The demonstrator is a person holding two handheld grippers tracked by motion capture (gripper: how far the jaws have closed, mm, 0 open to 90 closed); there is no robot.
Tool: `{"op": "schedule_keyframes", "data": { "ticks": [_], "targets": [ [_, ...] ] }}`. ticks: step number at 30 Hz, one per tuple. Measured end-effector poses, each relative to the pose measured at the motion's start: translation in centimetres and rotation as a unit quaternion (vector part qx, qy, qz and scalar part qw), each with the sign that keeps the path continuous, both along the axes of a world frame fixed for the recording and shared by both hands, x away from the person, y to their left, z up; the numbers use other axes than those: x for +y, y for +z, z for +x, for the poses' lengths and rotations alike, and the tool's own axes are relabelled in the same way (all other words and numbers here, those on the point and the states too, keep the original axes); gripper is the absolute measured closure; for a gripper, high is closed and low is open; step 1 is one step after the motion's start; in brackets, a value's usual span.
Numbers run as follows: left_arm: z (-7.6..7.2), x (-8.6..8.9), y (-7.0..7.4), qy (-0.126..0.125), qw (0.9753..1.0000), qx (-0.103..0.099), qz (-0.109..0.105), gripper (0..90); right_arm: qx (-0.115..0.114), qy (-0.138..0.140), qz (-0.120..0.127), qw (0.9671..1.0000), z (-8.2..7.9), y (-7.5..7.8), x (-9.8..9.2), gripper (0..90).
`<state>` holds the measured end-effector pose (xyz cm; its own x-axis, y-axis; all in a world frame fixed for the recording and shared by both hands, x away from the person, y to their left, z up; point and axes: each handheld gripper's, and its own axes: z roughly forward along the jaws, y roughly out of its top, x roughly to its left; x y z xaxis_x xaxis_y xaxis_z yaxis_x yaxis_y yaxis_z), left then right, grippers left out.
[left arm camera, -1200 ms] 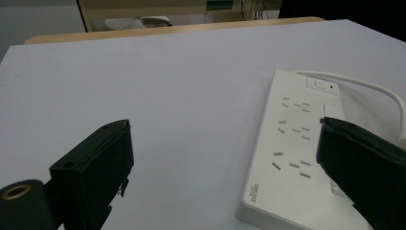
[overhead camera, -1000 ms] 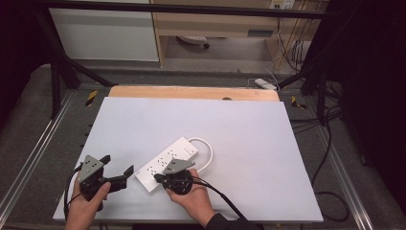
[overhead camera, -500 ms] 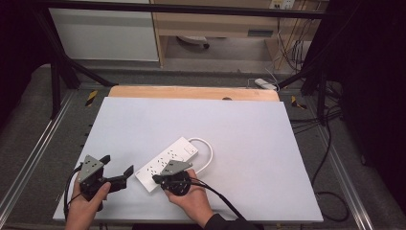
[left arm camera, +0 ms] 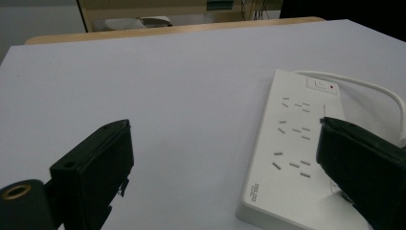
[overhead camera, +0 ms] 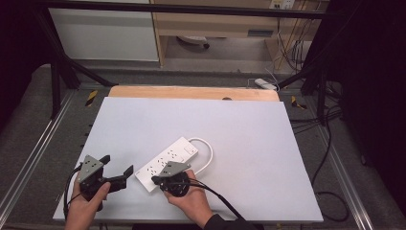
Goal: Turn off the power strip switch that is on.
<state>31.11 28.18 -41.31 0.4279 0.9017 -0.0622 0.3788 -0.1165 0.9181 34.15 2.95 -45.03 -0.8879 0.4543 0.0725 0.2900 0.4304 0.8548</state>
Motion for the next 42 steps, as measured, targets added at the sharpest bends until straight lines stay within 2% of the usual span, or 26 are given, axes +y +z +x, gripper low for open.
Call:
{"op": "schedule_keyframes", "data": {
  "ticks": [6,17,28,35,42],
  "targets": [
    [0.0,0.0,0.0,0.001,1.0000,-0.001,0.000,5.5,-0.001,-0.004,0.011,0.9999,0.0,0.7,-0.5,90.0],
    [0.0,0.0,0.0,0.002,1.0000,-0.001,0.002,5.5,-0.010,-0.022,0.038,0.9990,0.5,2.3,-2.5,90.0],
    [0.0,-0.1,0.0,0.003,1.0000,0.000,0.004,5.5,-0.022,-0.058,0.069,0.9957,1.4,4.0,-5.3,90.0],
    [0.0,-0.1,-0.1,0.003,1.0000,0.000,0.004,5.5,-0.029,-0.076,0.078,0.9936,1.9,4.5,-6.8,90.0],
    [0.0,-0.1,-0.1,0.002,1.0000,0.001,0.004,5.5,-0.031,-0.093,0.085,0.9916,2.4,5.0,-8.1,79.6]
  ]
}}
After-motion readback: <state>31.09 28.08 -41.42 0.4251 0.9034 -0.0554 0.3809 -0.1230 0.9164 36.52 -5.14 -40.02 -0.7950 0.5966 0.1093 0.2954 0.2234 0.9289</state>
